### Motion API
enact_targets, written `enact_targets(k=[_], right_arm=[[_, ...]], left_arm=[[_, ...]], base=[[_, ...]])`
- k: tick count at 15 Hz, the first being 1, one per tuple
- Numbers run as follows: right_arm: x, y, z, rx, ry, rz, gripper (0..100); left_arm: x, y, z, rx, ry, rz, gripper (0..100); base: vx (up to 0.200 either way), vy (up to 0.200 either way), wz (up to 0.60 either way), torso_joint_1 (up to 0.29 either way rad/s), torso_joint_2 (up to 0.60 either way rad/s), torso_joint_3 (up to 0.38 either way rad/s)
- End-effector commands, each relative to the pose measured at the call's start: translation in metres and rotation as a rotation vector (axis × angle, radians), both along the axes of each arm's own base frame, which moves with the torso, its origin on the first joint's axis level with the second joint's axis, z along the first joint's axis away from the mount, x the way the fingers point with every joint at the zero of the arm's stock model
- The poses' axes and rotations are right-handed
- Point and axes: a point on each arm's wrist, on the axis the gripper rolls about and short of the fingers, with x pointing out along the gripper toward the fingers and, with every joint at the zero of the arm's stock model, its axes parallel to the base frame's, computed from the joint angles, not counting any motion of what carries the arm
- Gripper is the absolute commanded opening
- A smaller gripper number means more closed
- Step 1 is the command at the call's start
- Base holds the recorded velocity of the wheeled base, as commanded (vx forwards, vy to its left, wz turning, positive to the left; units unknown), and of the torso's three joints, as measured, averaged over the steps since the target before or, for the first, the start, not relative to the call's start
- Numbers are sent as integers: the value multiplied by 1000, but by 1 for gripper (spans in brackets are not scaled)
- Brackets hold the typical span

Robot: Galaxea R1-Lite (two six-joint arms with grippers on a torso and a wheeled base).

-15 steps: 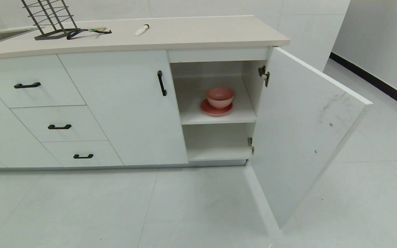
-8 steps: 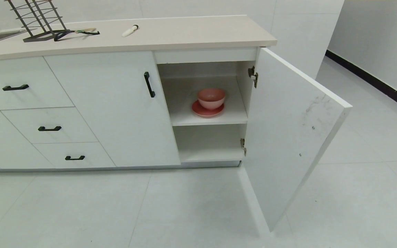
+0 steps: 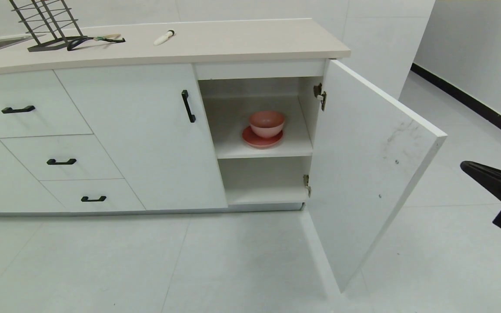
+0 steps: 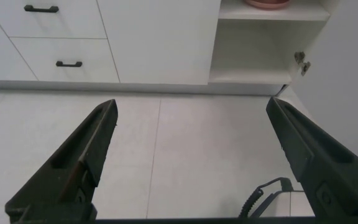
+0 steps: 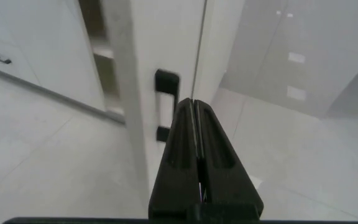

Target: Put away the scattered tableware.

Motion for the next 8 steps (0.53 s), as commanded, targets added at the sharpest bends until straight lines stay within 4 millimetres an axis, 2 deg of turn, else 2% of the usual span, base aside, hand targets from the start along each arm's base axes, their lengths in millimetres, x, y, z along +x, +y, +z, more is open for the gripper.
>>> enact_targets(k=[1, 7, 8], right_arm=[[34, 1, -3, -1, 27, 8, 0], [63, 4, -6, -29, 8, 81, 0], [66, 10, -6, -35, 4, 111, 0]], left_arm=[[0, 0, 0, -2, 0, 1, 100], [0, 0, 0, 2, 0, 1, 100], [0, 0, 1, -3, -4, 2, 100]], base=[[0, 0, 0, 0, 0, 0], [0, 0, 0, 0, 0, 0], [0, 0, 0, 0, 0, 0]])
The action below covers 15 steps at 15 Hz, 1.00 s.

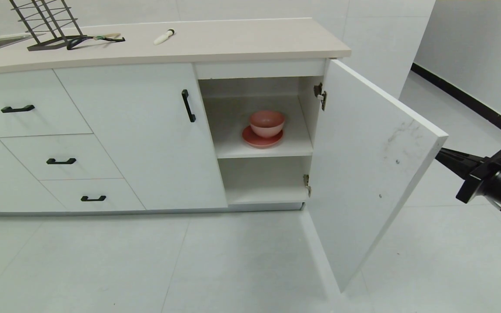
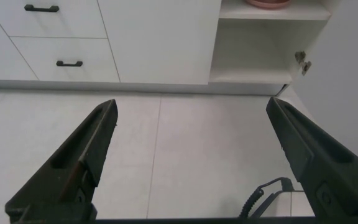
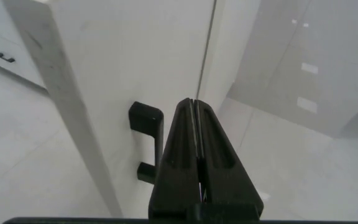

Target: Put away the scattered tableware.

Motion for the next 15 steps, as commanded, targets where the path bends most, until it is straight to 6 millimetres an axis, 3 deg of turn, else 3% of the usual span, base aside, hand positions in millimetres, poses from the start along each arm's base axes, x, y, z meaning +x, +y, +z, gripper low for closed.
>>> enact_targets(k=[1, 10, 15], right_arm=[[10, 7, -6, -4, 22, 32, 0], [9, 38, -3, -4, 5, 156, 0], [-5, 74, -7, -6, 22, 308, 0]], left_arm=[[0, 0, 0, -1, -2, 0, 100], [0, 0, 0, 8, 0, -2, 100], [0, 0, 0, 13, 0, -2, 100]], base=[[0, 0, 0, 0, 0, 0], [0, 0, 0, 0, 0, 0], [0, 0, 0, 0, 0, 0]])
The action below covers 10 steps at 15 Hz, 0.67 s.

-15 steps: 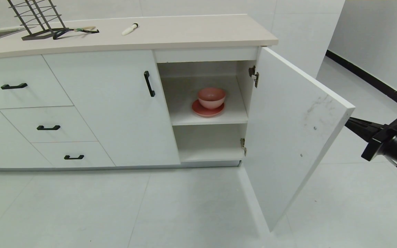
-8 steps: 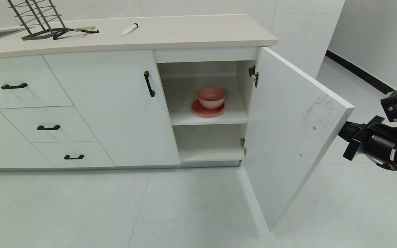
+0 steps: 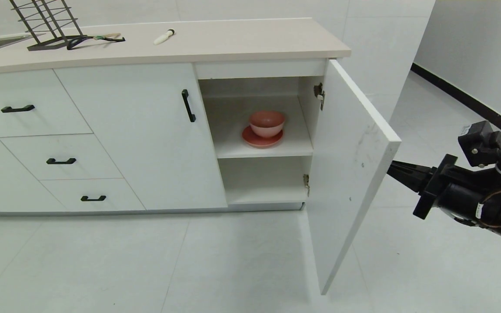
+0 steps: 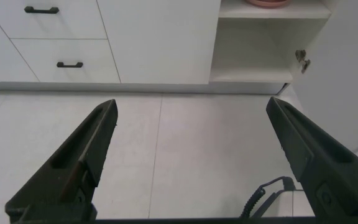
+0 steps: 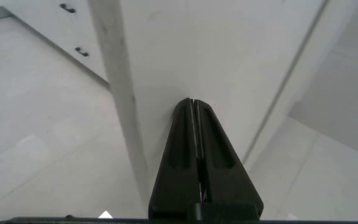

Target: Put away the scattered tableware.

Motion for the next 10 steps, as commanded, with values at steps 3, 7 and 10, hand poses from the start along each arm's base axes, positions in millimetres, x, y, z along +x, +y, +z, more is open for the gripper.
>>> enact_targets(k=[3, 7, 10], right_arm=[[-6, 30, -3, -3, 9, 120, 0], [7, 37, 2, 5, -13, 126, 0], [15, 44, 2, 5, -14, 137, 0]], left_arm=[[0, 0, 0, -1, 0, 1, 100], [0, 0, 0, -1, 0, 1, 100], [0, 0, 0, -1, 0, 1, 100]], base=[[0, 0, 0, 0, 0, 0], [0, 0, 0, 0, 0, 0], [0, 0, 0, 0, 0, 0]])
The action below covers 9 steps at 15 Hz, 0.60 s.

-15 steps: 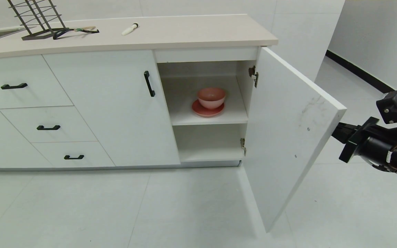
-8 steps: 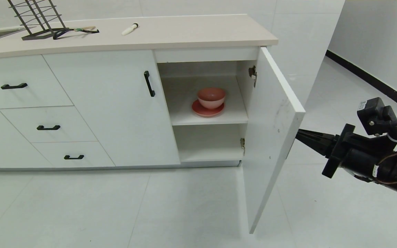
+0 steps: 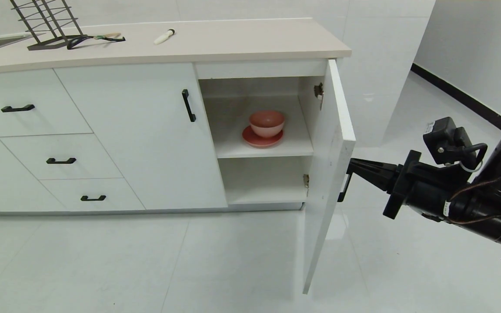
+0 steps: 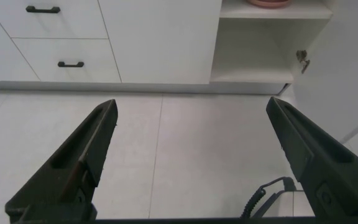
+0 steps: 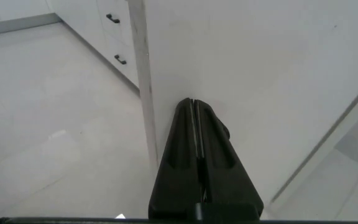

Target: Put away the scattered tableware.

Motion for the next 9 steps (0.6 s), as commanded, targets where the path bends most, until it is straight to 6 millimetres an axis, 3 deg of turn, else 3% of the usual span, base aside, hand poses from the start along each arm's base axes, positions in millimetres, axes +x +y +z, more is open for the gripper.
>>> enact_targets(k=[1, 9], right_arm=[[6, 8, -2, -2, 3, 15, 0], [32, 38, 2, 16, -30, 64, 0]], left_arm=[[0, 0, 0, -3, -1, 1, 100], [0, 0, 0, -5, -1, -2, 100]], base=[[0, 0, 0, 0, 0, 0], [0, 0, 0, 0, 0, 0]])
